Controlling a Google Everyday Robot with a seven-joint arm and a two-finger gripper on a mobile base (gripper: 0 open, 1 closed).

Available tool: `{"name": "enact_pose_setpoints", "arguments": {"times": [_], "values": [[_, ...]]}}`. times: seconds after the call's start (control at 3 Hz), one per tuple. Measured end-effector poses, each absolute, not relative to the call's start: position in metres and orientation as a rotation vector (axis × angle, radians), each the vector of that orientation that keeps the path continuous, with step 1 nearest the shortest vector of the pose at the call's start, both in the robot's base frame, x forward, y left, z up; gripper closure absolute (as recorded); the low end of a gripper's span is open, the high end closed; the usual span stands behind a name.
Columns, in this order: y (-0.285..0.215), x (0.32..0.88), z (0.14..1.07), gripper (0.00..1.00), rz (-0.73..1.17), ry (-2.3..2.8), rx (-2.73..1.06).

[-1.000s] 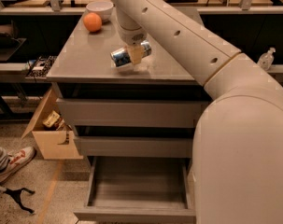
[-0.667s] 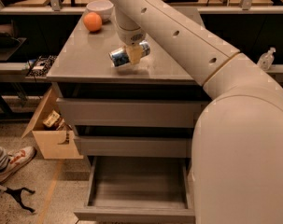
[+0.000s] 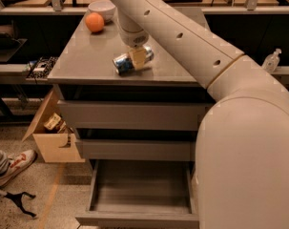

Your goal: Pick redbull can from bottom drawer and place on counter

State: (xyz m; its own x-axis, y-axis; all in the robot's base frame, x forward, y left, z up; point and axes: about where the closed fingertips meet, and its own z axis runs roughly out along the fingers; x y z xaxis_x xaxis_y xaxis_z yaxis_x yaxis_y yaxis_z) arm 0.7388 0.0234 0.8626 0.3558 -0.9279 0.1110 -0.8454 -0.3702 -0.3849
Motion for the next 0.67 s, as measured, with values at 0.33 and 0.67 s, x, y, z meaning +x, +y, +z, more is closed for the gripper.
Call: {"name": "enact_pose_setpoints", "arguments": {"times": [0.33,0.67], "values": [[0.0248,0.7404,0.86,0.0,-0.454,1.58,-2.358],[0.026,0.7436,0.8583,0.0,-0.459,1.567,-2.35]]}}
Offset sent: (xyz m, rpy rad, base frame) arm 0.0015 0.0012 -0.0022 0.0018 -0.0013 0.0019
